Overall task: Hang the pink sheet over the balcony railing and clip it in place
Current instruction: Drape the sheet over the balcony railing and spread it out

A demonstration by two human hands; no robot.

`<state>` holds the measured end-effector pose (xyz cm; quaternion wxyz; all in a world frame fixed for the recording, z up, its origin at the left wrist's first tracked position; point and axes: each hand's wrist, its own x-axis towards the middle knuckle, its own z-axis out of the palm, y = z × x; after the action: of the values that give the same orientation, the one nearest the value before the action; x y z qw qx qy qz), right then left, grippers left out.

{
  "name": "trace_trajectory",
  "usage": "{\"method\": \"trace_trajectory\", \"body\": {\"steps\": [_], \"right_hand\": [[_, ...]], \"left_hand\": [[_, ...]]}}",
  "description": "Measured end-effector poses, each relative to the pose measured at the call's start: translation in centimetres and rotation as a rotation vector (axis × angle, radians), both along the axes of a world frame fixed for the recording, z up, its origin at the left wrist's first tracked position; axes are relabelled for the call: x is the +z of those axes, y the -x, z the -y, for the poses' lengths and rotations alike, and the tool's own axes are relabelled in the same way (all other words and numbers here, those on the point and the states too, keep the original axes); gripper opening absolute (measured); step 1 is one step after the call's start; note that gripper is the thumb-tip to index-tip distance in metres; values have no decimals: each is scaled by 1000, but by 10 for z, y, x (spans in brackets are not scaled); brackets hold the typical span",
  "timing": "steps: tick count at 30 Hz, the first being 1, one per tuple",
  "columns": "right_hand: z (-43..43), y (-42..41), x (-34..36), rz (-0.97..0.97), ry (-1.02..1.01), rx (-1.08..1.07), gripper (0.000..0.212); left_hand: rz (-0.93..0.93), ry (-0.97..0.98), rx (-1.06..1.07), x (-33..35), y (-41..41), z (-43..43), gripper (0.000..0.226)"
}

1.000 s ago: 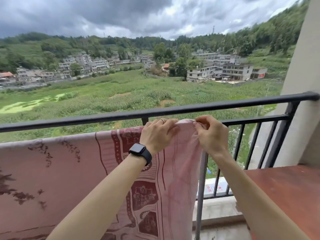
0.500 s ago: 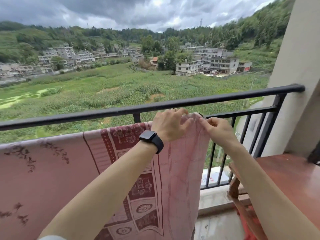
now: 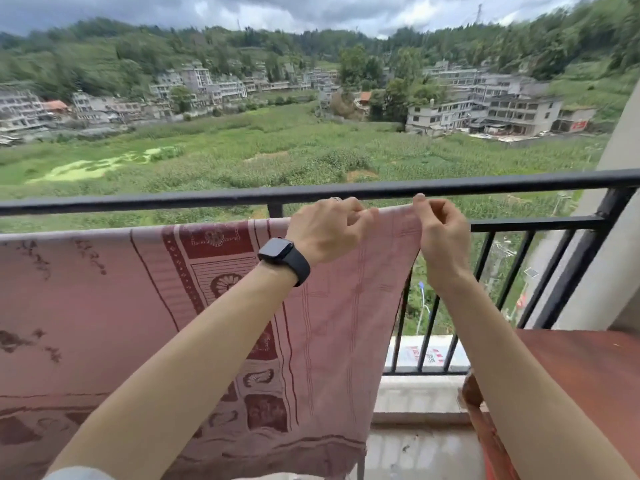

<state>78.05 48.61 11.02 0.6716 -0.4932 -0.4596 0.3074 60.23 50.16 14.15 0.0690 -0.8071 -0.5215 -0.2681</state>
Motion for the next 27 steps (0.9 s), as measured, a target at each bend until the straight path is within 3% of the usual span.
{"method": "trace_trajectory", "body": {"steps": [3,6,9,12,15,18,20,22,25,27], "right_hand": [[0,0,0,35,-104,84,25],[7,-6,-41,200,84,327,27],[16,-15,-79,241,178,509,27],[17,-24,-88,258,124,478,25],[15,-28,-84,352,80,476,41],[12,-23,-80,446,-38,336,23],[14,-24,-78,403,-110,227,8],[18,-33,-83,338,-127,164,9],[21,-47,-122,384,35,209,13],[19,-50,-145,440,183,235,20]], "left_hand": [[-59,-54,52,-6,-17,-1,41],[-37,-127,39,-17,-16,-2,33],[21,-222,-12,-23,-15,1,29],[71,-330,-30,-33,-14,3,24],[145,-404,-12,-45,-17,3,22],[143,-518,-20,-59,-20,14,20],[122,-561,-15,-70,-20,27,21],[63,-546,-11,-77,-18,39,24],[-99,-452,-6,-77,-13,49,35],[-74,-404,92,-63,-8,48,43]]}}
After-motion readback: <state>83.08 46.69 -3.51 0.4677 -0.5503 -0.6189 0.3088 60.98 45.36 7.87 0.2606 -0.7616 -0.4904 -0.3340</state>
